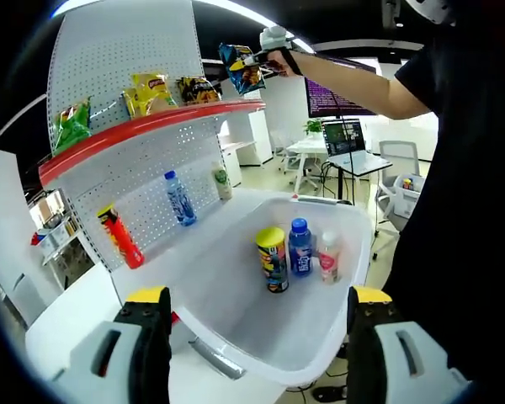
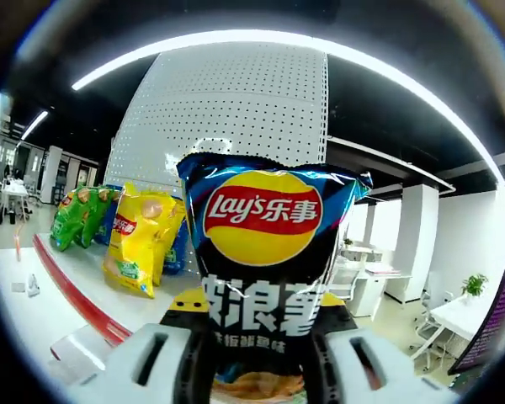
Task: Place the items from the shopping basket onto the snack and drink counter
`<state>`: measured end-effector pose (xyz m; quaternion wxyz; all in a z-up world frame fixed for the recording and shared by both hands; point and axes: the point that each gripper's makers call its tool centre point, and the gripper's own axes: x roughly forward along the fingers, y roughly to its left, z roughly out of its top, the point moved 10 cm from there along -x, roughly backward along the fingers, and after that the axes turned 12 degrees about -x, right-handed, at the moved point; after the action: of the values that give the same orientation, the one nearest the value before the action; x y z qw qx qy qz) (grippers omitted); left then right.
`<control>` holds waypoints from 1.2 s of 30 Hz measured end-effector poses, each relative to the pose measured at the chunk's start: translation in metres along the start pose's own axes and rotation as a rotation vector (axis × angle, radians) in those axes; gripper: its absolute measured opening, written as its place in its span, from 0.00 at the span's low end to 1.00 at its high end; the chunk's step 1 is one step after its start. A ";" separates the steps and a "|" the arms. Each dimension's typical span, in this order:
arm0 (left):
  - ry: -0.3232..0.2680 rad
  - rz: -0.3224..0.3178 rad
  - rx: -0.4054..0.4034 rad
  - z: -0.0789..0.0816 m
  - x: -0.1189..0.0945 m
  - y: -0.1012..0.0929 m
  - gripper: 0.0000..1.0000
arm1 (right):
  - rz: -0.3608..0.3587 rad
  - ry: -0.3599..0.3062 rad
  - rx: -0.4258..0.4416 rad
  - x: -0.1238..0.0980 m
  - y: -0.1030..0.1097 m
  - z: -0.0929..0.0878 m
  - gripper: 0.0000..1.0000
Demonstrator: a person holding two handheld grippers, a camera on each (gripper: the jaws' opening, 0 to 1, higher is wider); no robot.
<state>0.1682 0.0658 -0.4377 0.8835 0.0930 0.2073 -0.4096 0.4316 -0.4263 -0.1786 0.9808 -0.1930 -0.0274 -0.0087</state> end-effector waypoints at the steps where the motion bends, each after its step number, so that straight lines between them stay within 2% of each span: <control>1: 0.001 0.001 0.000 0.000 0.000 0.001 0.86 | 0.002 0.002 0.001 0.004 -0.001 0.001 0.36; 7: -0.006 0.013 0.000 0.002 -0.001 0.003 0.86 | 0.002 0.017 0.024 0.024 -0.007 0.004 0.36; 21: 0.002 0.038 -0.008 0.000 -0.005 0.005 0.86 | -0.011 0.045 0.068 0.046 -0.014 0.000 0.36; 27: 0.002 0.046 -0.016 -0.003 -0.005 0.006 0.86 | -0.003 0.069 0.092 0.064 -0.014 -0.003 0.37; 36: 0.010 0.065 -0.028 -0.005 -0.010 0.005 0.86 | 0.009 0.096 0.098 0.078 -0.014 -0.013 0.37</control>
<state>0.1654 0.0776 -0.4378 0.8966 0.0893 0.2141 -0.3771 0.5096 -0.4450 -0.1805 0.9892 -0.1443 0.0201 -0.0124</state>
